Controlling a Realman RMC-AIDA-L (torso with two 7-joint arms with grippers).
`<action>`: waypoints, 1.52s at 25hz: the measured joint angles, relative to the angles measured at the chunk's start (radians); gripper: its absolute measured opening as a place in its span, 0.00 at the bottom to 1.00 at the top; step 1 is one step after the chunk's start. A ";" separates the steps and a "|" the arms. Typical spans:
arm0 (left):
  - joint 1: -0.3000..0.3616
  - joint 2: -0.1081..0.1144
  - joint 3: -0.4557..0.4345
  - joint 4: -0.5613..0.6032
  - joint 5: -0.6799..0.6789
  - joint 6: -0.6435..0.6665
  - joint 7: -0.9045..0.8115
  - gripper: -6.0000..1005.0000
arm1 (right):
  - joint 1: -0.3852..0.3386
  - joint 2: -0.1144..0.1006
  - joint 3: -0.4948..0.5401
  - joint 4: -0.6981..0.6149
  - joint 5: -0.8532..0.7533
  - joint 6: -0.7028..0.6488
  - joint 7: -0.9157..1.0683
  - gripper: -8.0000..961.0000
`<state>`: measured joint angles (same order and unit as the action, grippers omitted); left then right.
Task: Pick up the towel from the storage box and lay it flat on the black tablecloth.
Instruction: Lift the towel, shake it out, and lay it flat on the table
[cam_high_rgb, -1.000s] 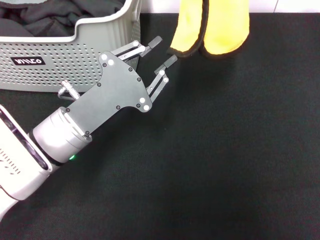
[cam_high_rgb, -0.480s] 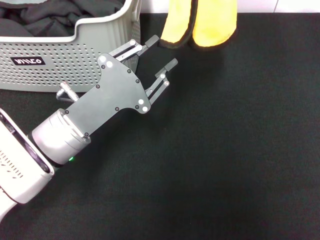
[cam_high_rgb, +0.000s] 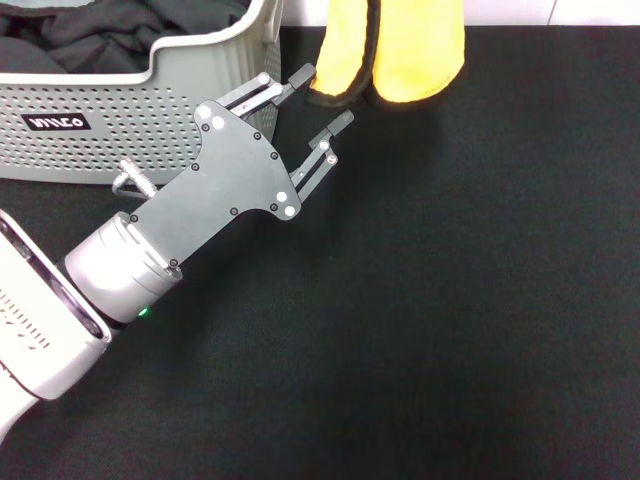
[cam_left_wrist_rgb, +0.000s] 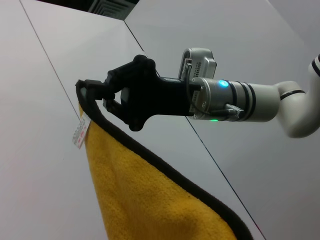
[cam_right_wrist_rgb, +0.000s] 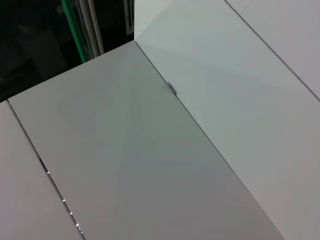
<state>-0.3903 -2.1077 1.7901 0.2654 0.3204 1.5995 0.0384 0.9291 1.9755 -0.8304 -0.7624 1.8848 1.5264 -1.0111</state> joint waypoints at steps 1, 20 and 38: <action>0.000 0.000 0.000 0.000 0.000 0.000 0.000 0.42 | 0.001 0.003 0.000 0.000 0.000 0.000 0.003 0.04; 0.017 0.000 0.030 0.002 -0.027 0.058 -0.024 0.30 | 0.004 0.014 -0.010 0.000 -0.011 -0.014 0.003 0.04; 0.007 0.017 0.012 0.002 -0.064 0.081 -0.356 0.06 | -0.105 0.007 -0.020 0.003 -0.093 0.075 -0.066 0.04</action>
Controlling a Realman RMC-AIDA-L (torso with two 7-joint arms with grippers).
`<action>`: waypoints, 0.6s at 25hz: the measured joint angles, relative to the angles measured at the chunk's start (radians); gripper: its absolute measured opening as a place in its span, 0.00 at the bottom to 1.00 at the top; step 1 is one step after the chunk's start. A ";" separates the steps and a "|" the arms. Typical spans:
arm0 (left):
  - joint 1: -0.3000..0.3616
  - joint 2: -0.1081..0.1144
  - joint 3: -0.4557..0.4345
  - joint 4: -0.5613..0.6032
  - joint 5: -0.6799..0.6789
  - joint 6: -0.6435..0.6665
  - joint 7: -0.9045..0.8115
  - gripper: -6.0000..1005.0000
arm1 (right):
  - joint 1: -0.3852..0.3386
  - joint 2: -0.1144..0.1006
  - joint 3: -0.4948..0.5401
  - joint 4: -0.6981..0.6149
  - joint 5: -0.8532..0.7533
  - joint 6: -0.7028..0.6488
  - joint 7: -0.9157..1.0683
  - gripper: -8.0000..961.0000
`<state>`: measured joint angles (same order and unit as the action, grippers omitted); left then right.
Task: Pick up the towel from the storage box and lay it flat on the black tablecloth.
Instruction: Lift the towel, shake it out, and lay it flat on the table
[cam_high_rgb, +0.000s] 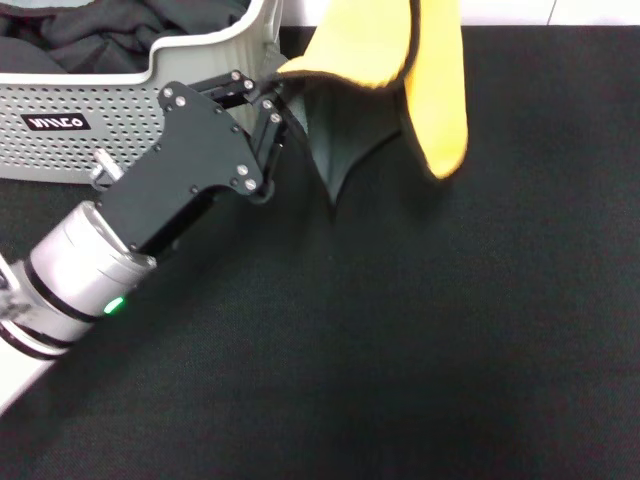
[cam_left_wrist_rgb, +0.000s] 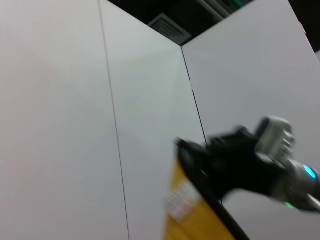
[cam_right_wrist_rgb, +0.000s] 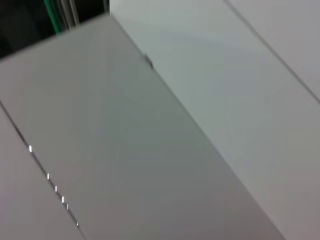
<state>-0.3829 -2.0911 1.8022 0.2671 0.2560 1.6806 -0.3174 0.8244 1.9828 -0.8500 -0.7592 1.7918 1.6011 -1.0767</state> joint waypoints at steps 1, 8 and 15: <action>-0.003 0.005 -0.002 0.000 -0.002 0.005 -0.030 0.06 | -0.015 -0.002 -0.005 -0.001 -0.021 0.034 -0.025 0.04; -0.026 0.090 -0.090 0.000 0.006 0.144 -0.353 0.03 | -0.138 -0.008 -0.036 -0.076 -0.093 0.155 -0.143 0.04; -0.063 0.173 -0.153 0.035 0.035 0.178 -0.524 0.03 | -0.230 -0.055 -0.043 -0.137 -0.106 0.171 -0.222 0.04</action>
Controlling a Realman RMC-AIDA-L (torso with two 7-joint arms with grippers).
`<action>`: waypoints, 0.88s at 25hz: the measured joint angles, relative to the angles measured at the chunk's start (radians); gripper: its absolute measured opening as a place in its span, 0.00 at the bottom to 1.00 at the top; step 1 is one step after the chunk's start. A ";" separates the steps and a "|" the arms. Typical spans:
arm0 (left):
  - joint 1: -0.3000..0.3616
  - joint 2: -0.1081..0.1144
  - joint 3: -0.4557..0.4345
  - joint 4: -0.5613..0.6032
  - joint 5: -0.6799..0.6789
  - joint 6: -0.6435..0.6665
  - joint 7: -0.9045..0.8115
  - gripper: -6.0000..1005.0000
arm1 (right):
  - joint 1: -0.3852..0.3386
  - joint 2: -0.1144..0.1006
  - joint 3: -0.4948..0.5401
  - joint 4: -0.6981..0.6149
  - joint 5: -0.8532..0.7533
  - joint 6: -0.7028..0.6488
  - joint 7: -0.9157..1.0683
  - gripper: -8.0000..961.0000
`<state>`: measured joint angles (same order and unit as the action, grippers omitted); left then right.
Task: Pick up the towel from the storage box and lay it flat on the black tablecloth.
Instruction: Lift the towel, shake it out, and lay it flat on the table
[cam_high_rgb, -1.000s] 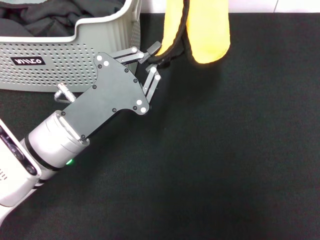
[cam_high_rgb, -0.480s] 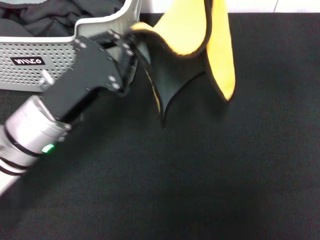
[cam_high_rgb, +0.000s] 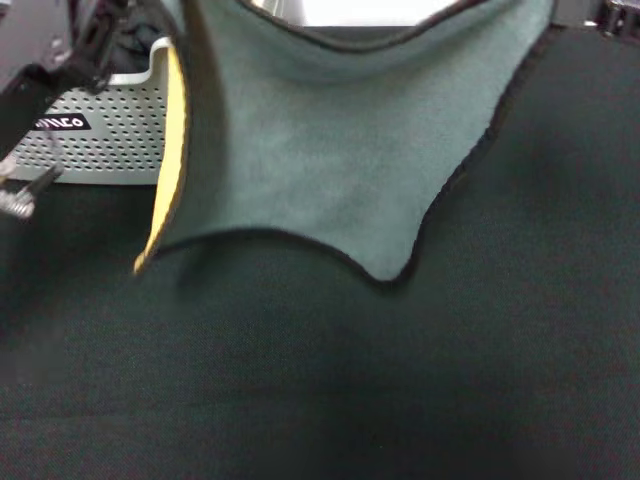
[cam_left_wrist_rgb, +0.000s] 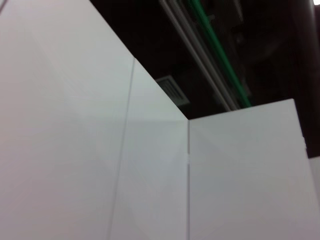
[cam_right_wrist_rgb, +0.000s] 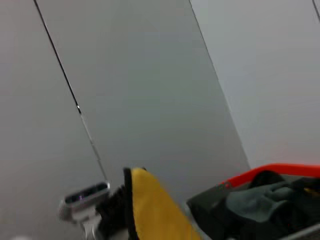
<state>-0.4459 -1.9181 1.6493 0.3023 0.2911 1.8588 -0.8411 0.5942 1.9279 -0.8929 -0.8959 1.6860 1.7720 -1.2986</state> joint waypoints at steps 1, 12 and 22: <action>-0.012 0.004 0.000 0.003 0.010 -0.004 -0.005 0.03 | -0.006 -0.006 0.000 -0.005 -0.003 0.000 -0.009 0.04; -0.046 0.027 -0.002 0.015 0.152 -0.001 -0.026 0.03 | -0.140 -0.009 -0.037 -0.141 0.038 0.056 -0.022 0.04; 0.180 0.063 -0.004 0.125 0.269 0.161 -0.067 0.03 | -0.520 0.024 -0.240 -0.577 0.330 0.057 0.087 0.04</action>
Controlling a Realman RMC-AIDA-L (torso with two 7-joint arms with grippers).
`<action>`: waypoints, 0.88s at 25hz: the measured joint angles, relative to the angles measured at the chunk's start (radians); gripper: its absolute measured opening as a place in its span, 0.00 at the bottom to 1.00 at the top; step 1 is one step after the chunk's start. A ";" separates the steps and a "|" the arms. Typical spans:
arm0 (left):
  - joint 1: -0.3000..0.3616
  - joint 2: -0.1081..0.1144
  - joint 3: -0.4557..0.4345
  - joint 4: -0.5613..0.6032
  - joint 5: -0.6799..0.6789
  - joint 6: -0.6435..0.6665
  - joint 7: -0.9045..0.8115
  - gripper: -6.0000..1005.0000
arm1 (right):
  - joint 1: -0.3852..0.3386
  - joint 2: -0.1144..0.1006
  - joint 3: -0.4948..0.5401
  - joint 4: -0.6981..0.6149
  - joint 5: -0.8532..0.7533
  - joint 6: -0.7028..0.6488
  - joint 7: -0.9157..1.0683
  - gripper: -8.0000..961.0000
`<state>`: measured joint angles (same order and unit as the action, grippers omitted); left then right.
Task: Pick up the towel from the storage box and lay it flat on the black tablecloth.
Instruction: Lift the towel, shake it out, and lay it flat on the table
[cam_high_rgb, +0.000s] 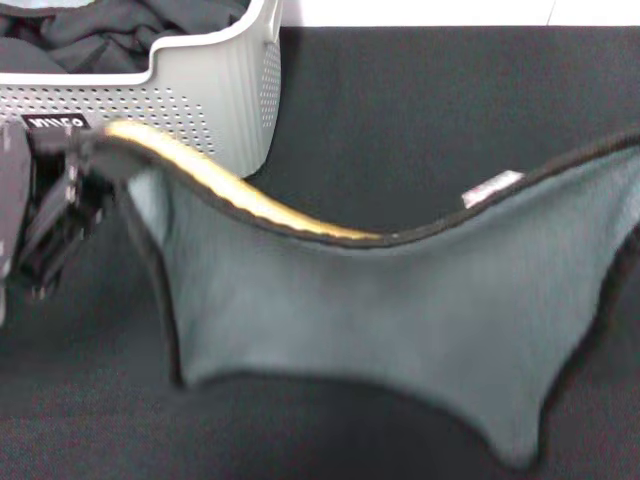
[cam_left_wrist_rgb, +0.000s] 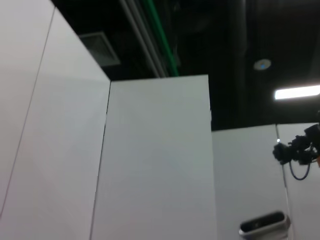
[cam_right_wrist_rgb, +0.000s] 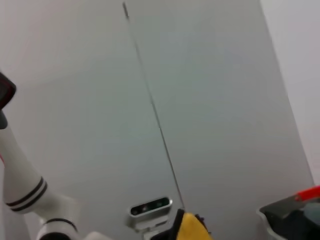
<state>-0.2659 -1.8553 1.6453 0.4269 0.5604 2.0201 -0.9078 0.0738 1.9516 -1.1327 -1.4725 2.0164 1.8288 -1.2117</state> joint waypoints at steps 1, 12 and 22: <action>0.006 -0.003 -0.001 -0.013 0.012 -0.005 0.002 0.03 | -0.003 0.006 0.001 0.008 -0.015 -0.001 -0.001 0.04; -0.110 -0.050 -0.044 -0.216 0.035 -0.410 0.084 0.03 | 0.429 0.016 0.127 0.785 -0.491 -0.139 -0.321 0.04; -0.162 -0.053 -0.040 -0.222 0.037 -0.621 0.086 0.03 | 0.521 -0.004 0.179 0.852 -0.569 -0.323 -0.348 0.04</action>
<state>-0.4275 -1.9082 1.6049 0.2050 0.5975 1.3987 -0.8222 0.5949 1.9474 -0.9534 -0.6209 1.4471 1.5054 -1.5594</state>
